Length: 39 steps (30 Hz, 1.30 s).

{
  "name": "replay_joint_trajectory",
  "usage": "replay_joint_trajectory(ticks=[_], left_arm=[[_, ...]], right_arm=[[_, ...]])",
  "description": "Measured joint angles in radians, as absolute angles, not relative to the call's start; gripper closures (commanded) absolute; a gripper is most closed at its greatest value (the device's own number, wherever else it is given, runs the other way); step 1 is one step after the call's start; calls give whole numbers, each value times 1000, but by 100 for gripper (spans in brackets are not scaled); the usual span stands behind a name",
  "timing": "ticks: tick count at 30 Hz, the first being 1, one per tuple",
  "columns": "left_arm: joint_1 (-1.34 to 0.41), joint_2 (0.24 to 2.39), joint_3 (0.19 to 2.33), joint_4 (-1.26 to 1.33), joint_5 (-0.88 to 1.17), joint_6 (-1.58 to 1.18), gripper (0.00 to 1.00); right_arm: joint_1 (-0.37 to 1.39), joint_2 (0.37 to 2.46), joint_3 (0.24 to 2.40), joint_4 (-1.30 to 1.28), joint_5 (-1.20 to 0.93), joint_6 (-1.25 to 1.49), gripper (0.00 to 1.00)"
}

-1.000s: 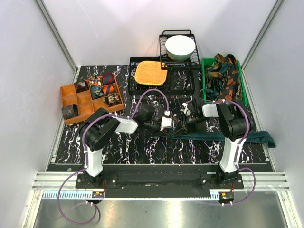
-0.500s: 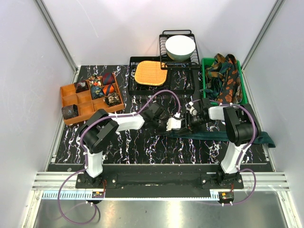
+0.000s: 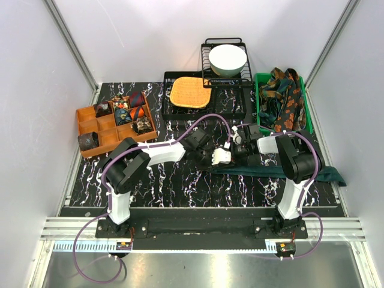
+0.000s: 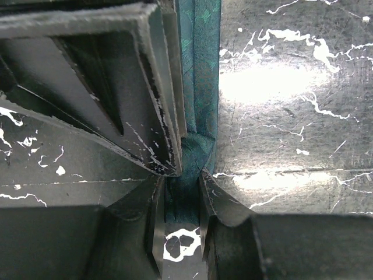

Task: Roll the ties
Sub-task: Roll the tie at the center of the board.

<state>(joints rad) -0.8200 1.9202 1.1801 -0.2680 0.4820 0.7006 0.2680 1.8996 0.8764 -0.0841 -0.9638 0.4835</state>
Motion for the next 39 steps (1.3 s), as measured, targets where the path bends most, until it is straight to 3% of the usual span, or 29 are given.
replay_joint_trajectory(ticks=[10, 21, 26, 32, 35, 36, 37, 39], left_arm=[[-819, 1922, 1186, -279, 478, 679, 80], [-814, 1927, 1198, -305, 478, 657, 80], [-814, 1927, 1200, -306, 479, 654, 80], [-814, 1933, 1209, -316, 482, 653, 80], [-814, 1933, 1210, -317, 482, 651, 80], [-814, 1933, 1210, -317, 482, 649, 80], [-814, 1933, 1210, -317, 482, 649, 80], [-814, 1934, 1210, -317, 482, 649, 80]], right_arm=[[273, 1902, 869, -63, -963, 497, 59], [285, 1872, 786, 102, -947, 572, 64], [308, 1843, 754, 139, -922, 587, 59], [319, 1809, 734, 147, -878, 601, 62], [321, 1810, 736, 146, -872, 605, 76], [322, 1813, 738, 144, -871, 605, 89], [324, 1819, 743, 142, -873, 609, 95], [326, 1830, 760, 127, -881, 608, 100]])
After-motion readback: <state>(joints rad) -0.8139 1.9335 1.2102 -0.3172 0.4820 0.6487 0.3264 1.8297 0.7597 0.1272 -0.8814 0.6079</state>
